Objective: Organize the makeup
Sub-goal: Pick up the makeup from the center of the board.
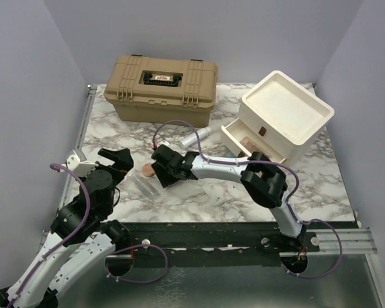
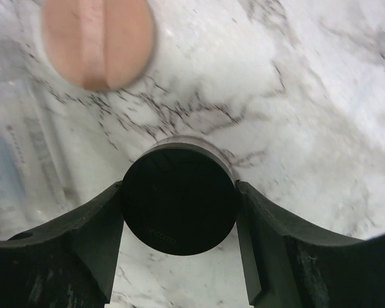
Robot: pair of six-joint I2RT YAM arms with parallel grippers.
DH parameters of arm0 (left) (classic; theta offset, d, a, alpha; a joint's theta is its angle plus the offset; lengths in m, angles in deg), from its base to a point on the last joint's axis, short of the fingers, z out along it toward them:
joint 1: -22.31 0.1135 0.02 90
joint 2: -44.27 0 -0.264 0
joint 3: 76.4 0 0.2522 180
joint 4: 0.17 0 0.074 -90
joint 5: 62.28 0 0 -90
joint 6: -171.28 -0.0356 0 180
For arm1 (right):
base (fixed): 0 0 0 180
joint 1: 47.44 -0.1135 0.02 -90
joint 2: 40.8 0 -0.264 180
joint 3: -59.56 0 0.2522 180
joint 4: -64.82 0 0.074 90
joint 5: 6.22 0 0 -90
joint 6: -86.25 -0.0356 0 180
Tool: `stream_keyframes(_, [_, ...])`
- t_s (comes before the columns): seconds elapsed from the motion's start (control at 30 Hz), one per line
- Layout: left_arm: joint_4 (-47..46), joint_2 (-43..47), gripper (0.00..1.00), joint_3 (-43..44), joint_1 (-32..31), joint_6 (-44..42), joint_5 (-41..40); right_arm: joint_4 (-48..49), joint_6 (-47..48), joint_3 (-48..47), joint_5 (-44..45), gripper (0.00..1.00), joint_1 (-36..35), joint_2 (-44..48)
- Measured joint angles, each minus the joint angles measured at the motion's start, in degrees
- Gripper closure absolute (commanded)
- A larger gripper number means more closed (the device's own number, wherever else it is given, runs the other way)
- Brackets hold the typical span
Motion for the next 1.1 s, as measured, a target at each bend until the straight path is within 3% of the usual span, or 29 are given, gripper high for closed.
stream_keyframes(0.33, [-3.5, -4.3, 0.01, -1.6, 0.0, 0.1, 3.7, 4.8, -5.7, 17.2, 4.4, 0.81, 0.7, 11.0])
stream_keyframes(0.57, [-5.9, -7.9, 0.01, -1.6, 0.0, -0.8, 5.6, 1.8, -7.8, 26.4, 6.8, 0.82, 0.8, 19.4])
stream_keyframes(0.8, [-7.3, -10.2, 0.01, -1.6, 0.0, -2.0, 7.8, -3.9, -6.8, 24.2, 11.4, 0.82, 0.8, 29.0])
stream_keyframes(1.1, [-10.9, -17.6, 0.01, -1.9, 0.0, -3.5, 12.7, -1.3, -4.9, 24.1, 22.2, 0.86, 0.8, 42.4])
